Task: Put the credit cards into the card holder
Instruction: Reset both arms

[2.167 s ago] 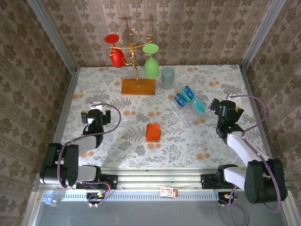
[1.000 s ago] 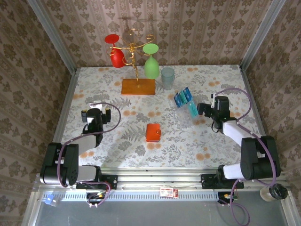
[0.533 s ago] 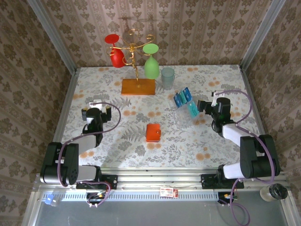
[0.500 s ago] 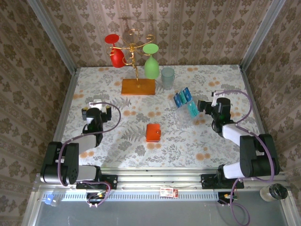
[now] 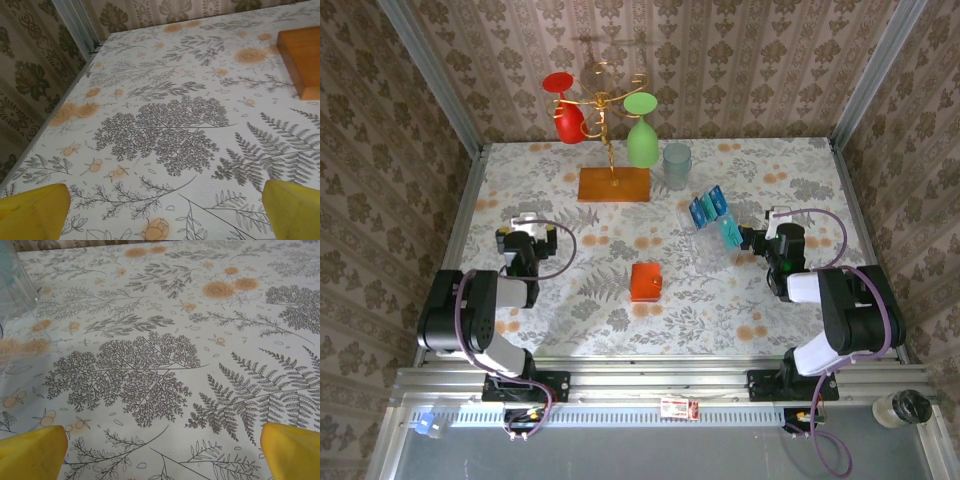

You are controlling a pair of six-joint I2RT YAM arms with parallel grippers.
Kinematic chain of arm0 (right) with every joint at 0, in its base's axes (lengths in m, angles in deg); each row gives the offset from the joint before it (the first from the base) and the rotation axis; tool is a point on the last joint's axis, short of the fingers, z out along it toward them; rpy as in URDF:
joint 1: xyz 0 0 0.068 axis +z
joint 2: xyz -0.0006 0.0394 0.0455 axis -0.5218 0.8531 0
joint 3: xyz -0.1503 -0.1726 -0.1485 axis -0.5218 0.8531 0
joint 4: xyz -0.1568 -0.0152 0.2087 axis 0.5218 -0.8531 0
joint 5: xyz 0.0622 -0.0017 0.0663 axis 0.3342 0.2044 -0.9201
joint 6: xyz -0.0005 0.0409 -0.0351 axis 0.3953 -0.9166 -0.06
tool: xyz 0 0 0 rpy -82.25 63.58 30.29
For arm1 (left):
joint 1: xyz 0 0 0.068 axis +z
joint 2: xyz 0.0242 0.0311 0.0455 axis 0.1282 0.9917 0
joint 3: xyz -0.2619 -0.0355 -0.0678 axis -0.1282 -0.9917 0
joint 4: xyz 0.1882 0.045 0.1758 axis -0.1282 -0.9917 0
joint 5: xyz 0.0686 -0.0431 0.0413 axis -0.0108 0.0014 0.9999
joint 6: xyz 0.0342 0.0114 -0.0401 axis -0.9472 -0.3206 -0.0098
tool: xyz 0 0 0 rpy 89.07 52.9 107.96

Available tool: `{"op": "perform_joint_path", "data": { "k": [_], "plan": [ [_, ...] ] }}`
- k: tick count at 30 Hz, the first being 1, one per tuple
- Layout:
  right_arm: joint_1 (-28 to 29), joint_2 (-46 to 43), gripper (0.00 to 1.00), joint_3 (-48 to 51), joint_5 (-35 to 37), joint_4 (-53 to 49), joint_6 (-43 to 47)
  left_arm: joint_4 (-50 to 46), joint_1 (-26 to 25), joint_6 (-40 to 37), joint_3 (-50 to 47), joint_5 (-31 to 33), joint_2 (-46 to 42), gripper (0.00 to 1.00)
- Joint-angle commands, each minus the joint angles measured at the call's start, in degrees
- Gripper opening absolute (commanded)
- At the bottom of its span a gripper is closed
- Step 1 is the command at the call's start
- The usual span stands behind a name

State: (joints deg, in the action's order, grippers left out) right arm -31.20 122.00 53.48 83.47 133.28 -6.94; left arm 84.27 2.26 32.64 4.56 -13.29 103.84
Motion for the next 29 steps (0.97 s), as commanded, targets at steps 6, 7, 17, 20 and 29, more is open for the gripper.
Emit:
{"op": "perform_joint_path", "data": {
  "k": [6, 7, 17, 20, 29],
  "plan": [
    [0.03, -0.19, 1.0, -0.74, 0.22, 2.76, 1.09, -0.9, 2.45, 2.28, 1.91, -3.49, 0.26, 1.0],
    [0.01, -0.21, 1.0, -0.69, 0.35, 2.67, 1.16, -0.28, 2.55, 1.95, 1.79, -3.61, 0.51, 1.0],
    [0.54, -0.04, 1.0, -1.12, 1.05, 2.14, 1.53, -0.96, 2.82, 2.21, 2.03, -4.07, 0.48, 1.0],
    [0.54, 0.46, 1.0, -1.73, 1.08, 1.42, 1.53, -1.0, 2.85, 2.21, 2.03, -4.09, 0.47, 1.0],
    [0.55, -0.22, 1.0, -0.87, 1.01, 2.4, 1.53, -0.85, 2.91, 2.22, 2.0, -4.16, 0.45, 1.0]
  ]
}}
